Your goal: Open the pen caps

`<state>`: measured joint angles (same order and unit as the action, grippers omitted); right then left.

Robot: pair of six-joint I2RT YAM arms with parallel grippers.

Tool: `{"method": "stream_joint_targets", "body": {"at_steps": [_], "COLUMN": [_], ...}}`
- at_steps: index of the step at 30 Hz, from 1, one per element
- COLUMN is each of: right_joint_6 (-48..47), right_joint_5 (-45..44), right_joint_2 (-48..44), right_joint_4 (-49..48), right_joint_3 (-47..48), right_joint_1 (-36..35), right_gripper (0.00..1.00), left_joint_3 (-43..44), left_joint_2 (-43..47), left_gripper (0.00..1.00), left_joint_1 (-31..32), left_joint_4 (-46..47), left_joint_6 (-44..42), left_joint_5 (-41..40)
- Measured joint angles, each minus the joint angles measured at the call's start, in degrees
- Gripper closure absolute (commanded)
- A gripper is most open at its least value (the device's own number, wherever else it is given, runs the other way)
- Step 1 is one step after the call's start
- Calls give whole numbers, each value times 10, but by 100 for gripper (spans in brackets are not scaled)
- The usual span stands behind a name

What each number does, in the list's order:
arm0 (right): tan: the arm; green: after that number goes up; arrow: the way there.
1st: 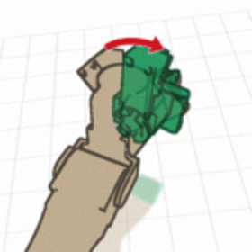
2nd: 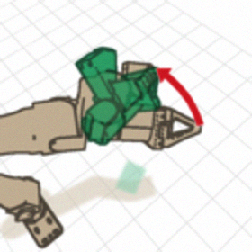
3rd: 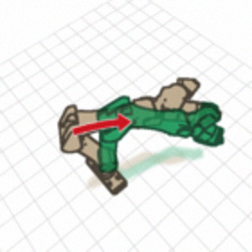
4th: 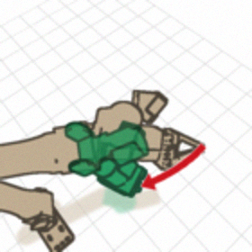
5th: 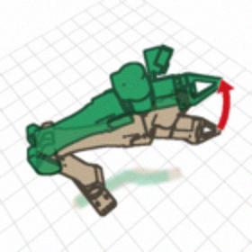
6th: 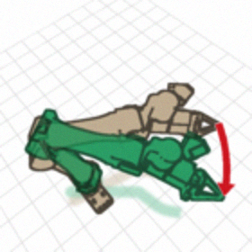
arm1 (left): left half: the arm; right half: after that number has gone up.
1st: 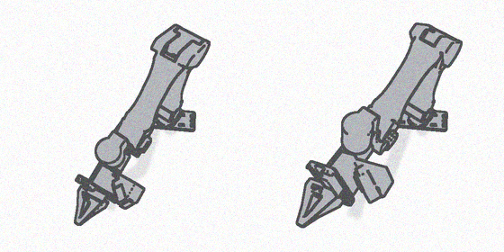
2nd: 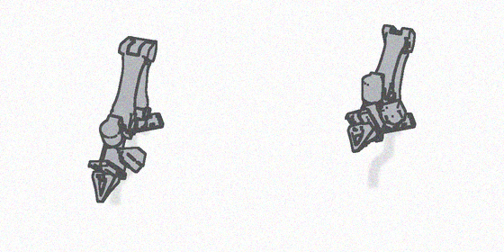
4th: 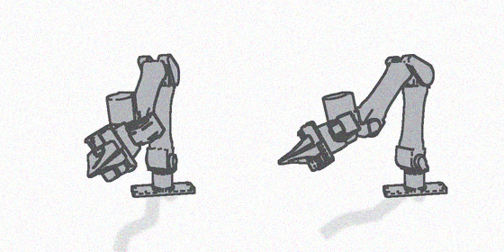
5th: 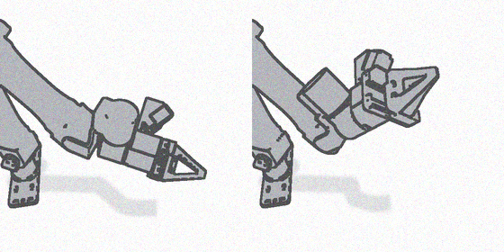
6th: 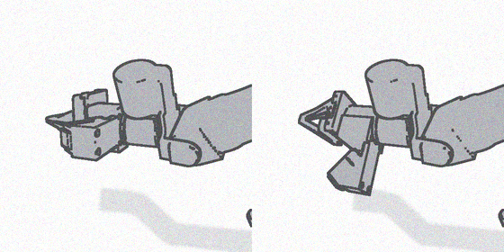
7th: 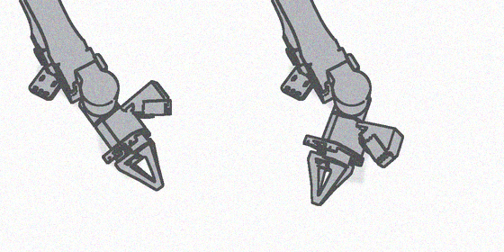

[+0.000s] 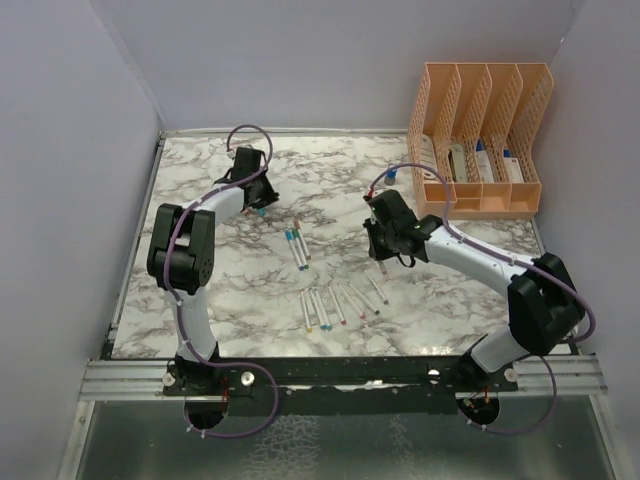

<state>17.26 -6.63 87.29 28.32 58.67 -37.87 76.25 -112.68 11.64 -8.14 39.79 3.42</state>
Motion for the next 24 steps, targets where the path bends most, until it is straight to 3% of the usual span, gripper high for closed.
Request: {"method": "stream_joint_targets", "body": {"at_steps": [3, 15, 20, 24], "right_joint_6": [-3, -13, -13, -11], "right_joint_5": [-5, -8, -8, -7], "right_joint_2": [12, 67, 69, 69], "right_joint_4": [2, 15, 26, 35], "right_joint_3": [-1, -2, -7, -13], "right_joint_1": [9, 38, 38, 38], "right_gripper": [99, 99, 98, 87], "left_joint_3": [0, 8, 9, 11], "left_joint_2": [-5, -28, -28, -24], "left_gripper": [97, 62, 56, 53], "left_joint_1": [-7, -27, -29, -31], "left_joint_4": [-10, -27, -26, -35], "left_joint_6": [-9, -32, -33, -32], "left_joint_5": [-17, -39, -38, -37]}}
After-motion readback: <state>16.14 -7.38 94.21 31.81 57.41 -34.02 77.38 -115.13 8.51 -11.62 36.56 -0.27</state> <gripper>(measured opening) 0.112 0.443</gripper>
